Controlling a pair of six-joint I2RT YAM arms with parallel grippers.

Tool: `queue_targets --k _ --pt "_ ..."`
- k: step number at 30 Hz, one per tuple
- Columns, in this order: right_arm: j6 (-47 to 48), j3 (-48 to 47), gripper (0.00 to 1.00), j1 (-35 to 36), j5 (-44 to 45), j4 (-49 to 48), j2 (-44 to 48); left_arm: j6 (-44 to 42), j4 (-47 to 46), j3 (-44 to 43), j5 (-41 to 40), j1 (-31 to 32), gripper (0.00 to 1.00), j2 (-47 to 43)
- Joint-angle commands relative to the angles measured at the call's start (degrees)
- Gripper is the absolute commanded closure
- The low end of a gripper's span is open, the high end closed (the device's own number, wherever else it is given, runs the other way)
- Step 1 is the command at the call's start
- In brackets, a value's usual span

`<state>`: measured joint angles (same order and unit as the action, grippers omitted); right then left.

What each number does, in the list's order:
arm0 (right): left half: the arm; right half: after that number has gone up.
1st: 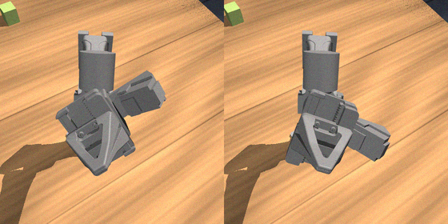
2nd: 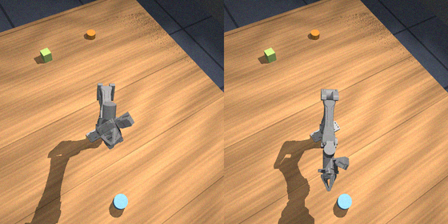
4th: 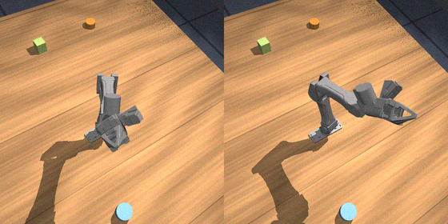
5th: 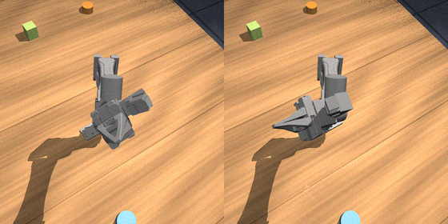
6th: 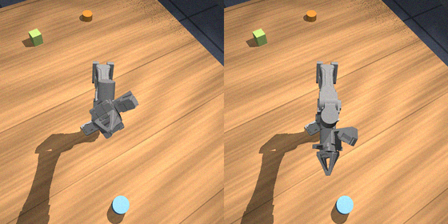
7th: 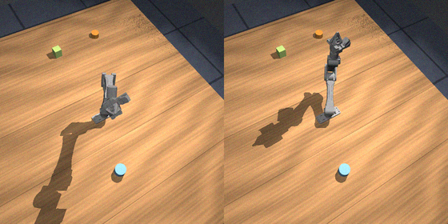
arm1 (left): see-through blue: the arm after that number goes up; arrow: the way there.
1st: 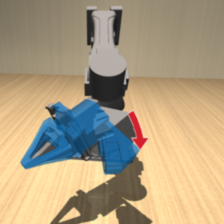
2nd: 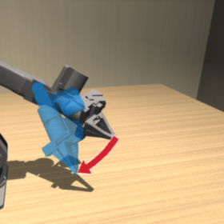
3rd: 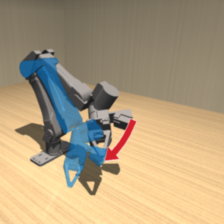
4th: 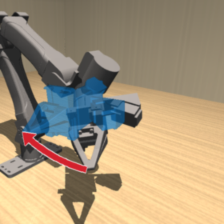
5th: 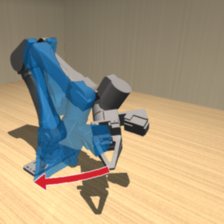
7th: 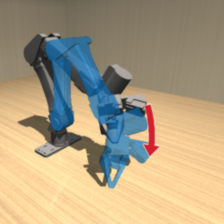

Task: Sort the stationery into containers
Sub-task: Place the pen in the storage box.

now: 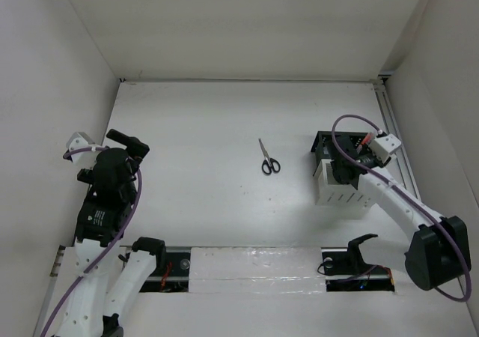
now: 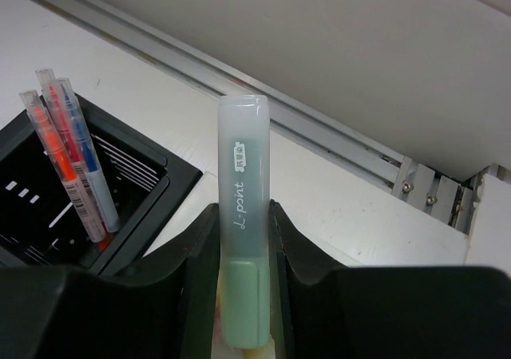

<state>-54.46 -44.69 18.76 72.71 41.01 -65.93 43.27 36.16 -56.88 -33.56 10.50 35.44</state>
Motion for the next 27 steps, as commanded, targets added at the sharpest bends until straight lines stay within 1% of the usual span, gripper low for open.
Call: queue_targets --k 1,7,8,9,10,12,13,15,16,19,20,22,23,24,26,27 --pt "-11.6 -4.2 1.0 1.2 4.7 9.6 -2.8 -1.4 -1.9 0.2 0.1 0.2 0.01 -0.2" --pt "-21.3 -7.0 1.0 1.7 5.3 19.3 -6.9 -1.4 -2.4 0.2 0.1 0.2 0.01 -0.2" --pt "-22.3 -7.0 0.98 1.7 5.8 20.3 -8.0 -1.4 -2.4 0.2 0.1 0.2 0.01 -0.2" --pt "-25.0 -7.6 0.91 2.4 5.8 22.5 -8.6 -1.4 -2.4 0.2 0.6 0.2 0.01 -0.2" --pt "-26.4 -7.6 0.89 2.4 5.8 23.7 -8.6 -1.4 -2.4 0.2 0.6 0.2 0.01 -0.2" --pt "-29.5 -8.1 0.89 3.1 6.3 25.5 -10.3 -1.4 -2.4 0.2 0.6 0.2 0.01 -0.2" --pt "-29.5 -8.8 0.89 3.8 6.8 26.2 -10.4 -1.4 -2.4 0.2 0.6 0.2 0.01 -0.2" --pt "-33.0 -8.8 0.86 4.4 6.8 28.2 -11.8 -1.4 -2.4 0.2 0.6 0.2 0.01 -0.2" --pt "-34.0 -9.4 0.86 4.4 6.8 29.1 -11.8 -1.4 -2.4 0.2 0.6 0.2 0.01 -0.2" --pt "-34.5 -9.9 0.86 4.4 6.8 30.4 -12.9 -1.4 -2.4 0.2 0.6 0.2 0.01 -0.2" --pt "-35.3 -9.9 0.8 5.0 6.8 31.0 -13.5 -1.4 -2.4 0.2 0.6 0.2 0.01 -0.2" --pt "-36.9 -10.5 0.78 5.0 6.8 31.8 -14.0 -2.0 -2.4 0.2 0.6 0.2 0.01 -0.2" --pt "-37.9 -10.5 0.75 5.0 7.4 33.0 -14.6 -2.0 -2.4 0.2 0.6 0.2 0.01 -0.2" --pt "-38.8 -10.5 0.69 5.0 7.4 34.4 -14.6 -2.0 -2.9 0.2 0.6 0.2 0.01 -0.2" --pt "-40.9 -11.0 0.66 5.0 7.4 35.6 -15.2 -2.0 -2.9 0.7 1.1 0.2 0.01 -0.2" --pt "-41.8 -11.0 0.6 5.0 7.4 37.0 -15.2 -2.0 -2.9 0.7 1.1 0.2 0.01 -0.2"
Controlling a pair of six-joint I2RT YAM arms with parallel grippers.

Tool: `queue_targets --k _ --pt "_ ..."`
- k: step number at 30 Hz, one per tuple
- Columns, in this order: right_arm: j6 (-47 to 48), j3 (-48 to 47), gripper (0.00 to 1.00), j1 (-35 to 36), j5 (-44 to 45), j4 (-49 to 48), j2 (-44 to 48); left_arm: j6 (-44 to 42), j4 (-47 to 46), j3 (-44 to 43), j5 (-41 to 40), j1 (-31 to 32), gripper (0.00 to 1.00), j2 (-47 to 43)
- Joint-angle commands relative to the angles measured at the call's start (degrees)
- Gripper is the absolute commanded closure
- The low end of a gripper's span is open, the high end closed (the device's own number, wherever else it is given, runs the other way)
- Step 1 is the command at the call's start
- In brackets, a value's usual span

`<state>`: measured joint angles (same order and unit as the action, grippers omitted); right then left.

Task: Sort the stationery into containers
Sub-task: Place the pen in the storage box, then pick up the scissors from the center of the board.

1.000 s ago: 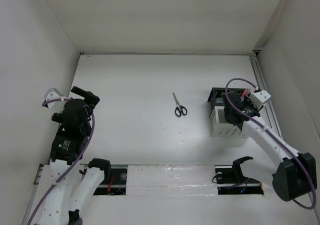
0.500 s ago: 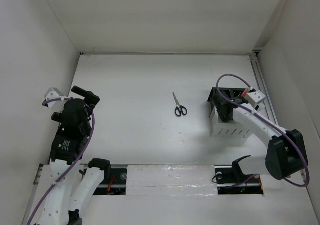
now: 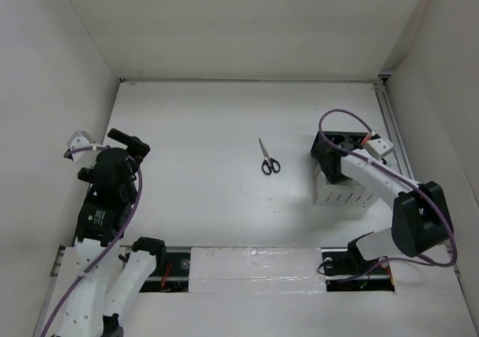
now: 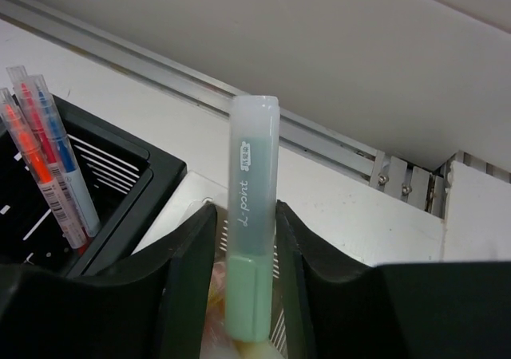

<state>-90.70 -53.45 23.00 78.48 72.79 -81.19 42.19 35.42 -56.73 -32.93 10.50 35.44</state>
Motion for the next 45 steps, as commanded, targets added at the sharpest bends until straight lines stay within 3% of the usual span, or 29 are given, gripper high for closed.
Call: queue_targets --k 1,3,10,13,14,15,17,23,30,31,34,35,37,39,40,42,45 --pt "-6.4 -2.8 0.58 0.7 1.6 5.9 -0.5 -0.9 -2.2 0.6 0.5 0.2 0.01 -0.2" --pt "-7.2 -2.8 0.5 1.3 1.6 5.9 -0.6 -1.4 -2.2 0.6 1.0 0.2 0.01 -0.2" --pt "-7.7 -2.8 0.46 3.5 2.6 5.9 1.6 -1.4 -2.7 0.6 1.0 0.2 0.01 -0.2" --pt "-7.7 -2.8 0.4 5.1 3.2 5.9 2.9 -1.4 -2.7 0.6 1.0 0.2 0.01 -0.2" --pt "-7.7 -3.3 0.31 6.6 3.7 5.9 3.8 -1.4 -2.7 0.6 1.0 0.2 0.01 -0.2" --pt "-6.8 -4.1 0.31 7.3 3.7 5.9 4.4 -1.9 -2.7 0.6 1.0 0.2 0.01 -0.2" --pt "-3.9 -5.9 0.02 9.0 4.4 5.9 5.7 -2.5 -3.8 1.1 2.4 0.2 0.01 0.9" --pt "4.3 -16.6 0.0 19.3 5.5 5.9 6.2 -4.7 -5.9 1.1 6.7 0.2 0.01 5.7" --pt "16.9 -26.3 0.0 31.1 4.5 1.1 3.1 -7.3 -7.6 0.6 18.2 0.2 0.01 16.0" --pt "29.1 -26.3 0.0 32.2 3.1 -10.7 3.1 -7.3 -7.6 0.6 20.2 0.2 0.01 17.2" --pt "72.7 -18.6 0.0 32.2 -18.5 -44.1 9.7 -5.9 -9.2 0.0 24.9 0.2 0.01 20.8" --pt "73.7 -16.3 0.0 31.5 -27.3 -53.5 11.9 -5.4 -9.9 0.0 26.1 0.2 0.01 21.5" --pt "74.5 -12.0 0.0 30.8 -30.7 -57.7 16.8 -4.8 -11.9 0.0 28.2 0.2 0.01 23.8" --pt "75.1 -12.0 0.0 30.8 -31.4 -56.2 17.6 -3.1 -11.9 -0.5 27.5 2.2 0.01 25.7" --pt "76.0 -13.6 0.0 30.8 -33.5 -55.3 16.9 -2.6 -11.9 -1.4 25.4 6.8 0.01 27.7" --pt "79.7 -15.9 0.0 28.4 -42.3 -51.4 14.4 -0.8 -11.2 -3.2 22.8 10.0 0.01 29.7" --pt "78.0 -21.9 0.03 28.4 -42.0 -43.9 10.2 1.0 -13.2 -3.9 20.8 13.9 0.01 32.0"
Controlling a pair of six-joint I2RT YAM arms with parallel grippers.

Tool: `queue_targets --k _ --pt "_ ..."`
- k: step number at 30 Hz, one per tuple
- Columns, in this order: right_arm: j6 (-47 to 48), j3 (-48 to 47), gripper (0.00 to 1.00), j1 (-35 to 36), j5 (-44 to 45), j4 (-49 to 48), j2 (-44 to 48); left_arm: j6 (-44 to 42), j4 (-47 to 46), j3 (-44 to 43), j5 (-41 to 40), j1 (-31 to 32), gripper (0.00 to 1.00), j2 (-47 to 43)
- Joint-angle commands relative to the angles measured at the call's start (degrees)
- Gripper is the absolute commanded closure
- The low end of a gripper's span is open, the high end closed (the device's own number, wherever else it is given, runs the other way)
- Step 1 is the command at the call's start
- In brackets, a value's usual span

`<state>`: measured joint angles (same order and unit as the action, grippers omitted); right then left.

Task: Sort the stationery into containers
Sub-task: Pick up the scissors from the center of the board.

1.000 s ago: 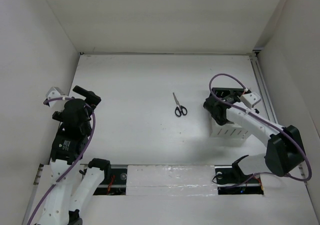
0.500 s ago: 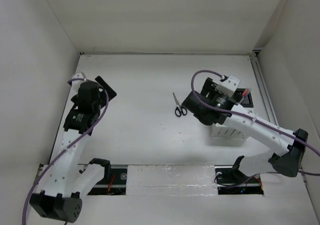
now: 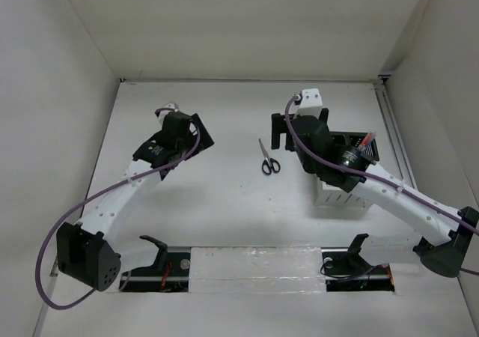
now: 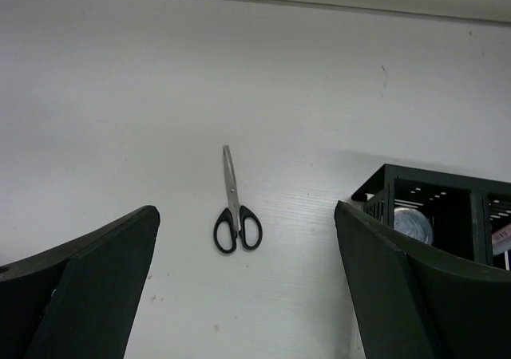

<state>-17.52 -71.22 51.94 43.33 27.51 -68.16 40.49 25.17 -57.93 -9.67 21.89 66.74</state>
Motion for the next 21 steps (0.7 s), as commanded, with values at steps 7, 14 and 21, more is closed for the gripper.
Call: queue_targets --k 7,14,21 --pt "2.8 -0.3 0.03 1.3 -4.6 -0.6 12.5 4.8 0.2 -15.2 -8.3 13.3 0.01 16.8" --pt "-0.5 -0.3 0.06 1.3 3.1 8.1 18.8 5.9 7.6 -32.0 -14.2 21.7 0.01 34.0" --pt "-0.5 -0.3 0.06 1.8 6.5 11.3 22.0 10.6 13.3 -40.5 -15.7 27.1 0.01 45.1"
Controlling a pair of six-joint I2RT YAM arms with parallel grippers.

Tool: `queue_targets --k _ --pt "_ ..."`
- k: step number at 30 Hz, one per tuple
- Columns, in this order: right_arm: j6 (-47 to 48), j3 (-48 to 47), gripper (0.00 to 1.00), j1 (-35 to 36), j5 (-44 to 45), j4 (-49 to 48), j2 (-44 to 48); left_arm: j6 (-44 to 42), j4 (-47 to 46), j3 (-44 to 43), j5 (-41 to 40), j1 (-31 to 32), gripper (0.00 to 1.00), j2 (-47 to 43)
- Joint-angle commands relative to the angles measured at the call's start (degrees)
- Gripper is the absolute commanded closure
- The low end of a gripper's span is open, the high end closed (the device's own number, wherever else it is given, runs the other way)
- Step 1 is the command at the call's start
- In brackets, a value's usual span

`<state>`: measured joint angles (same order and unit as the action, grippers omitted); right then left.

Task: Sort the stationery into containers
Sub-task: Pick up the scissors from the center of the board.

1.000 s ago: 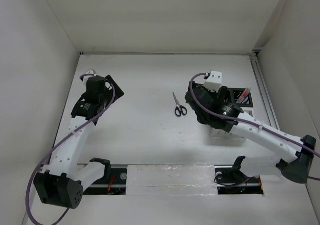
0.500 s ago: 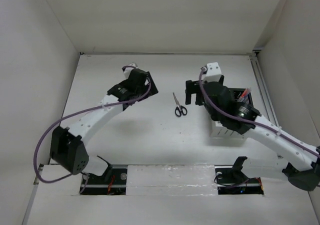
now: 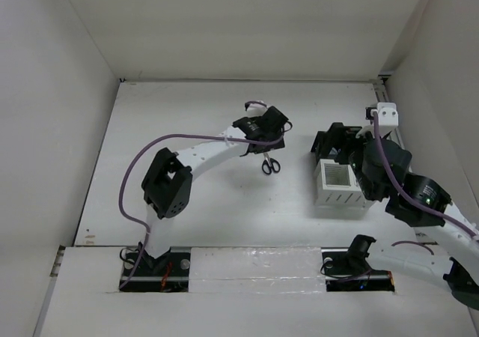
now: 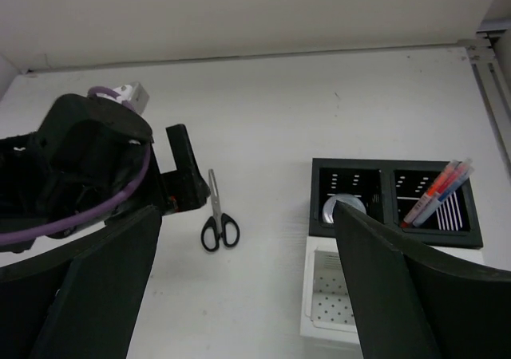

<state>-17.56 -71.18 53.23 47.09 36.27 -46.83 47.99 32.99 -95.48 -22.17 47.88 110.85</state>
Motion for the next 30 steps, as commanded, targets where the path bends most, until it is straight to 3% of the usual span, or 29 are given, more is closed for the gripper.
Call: queue_targets --k 1,5,12,30 --pt "-0.5 0.3 0.06 0.6 2.7 2.6 1.3 4.4 6.5 -3.0 -2.7 1.2 0.01 2.0" --pt "-0.5 2.7 0.05 0.6 3.3 1.3 1.8 5.8 8.8 -4.1 -2.7 1.2 0.03 5.3" --pt "0.1 4.5 0.05 0.6 2.7 -0.4 1.8 8.4 5.4 5.0 -2.1 1.7 0.05 3.8" --pt "1.6 5.5 0.04 0.6 1.6 -2.7 1.8 7.3 4.8 3.1 0.5 1.7 0.06 8.4"
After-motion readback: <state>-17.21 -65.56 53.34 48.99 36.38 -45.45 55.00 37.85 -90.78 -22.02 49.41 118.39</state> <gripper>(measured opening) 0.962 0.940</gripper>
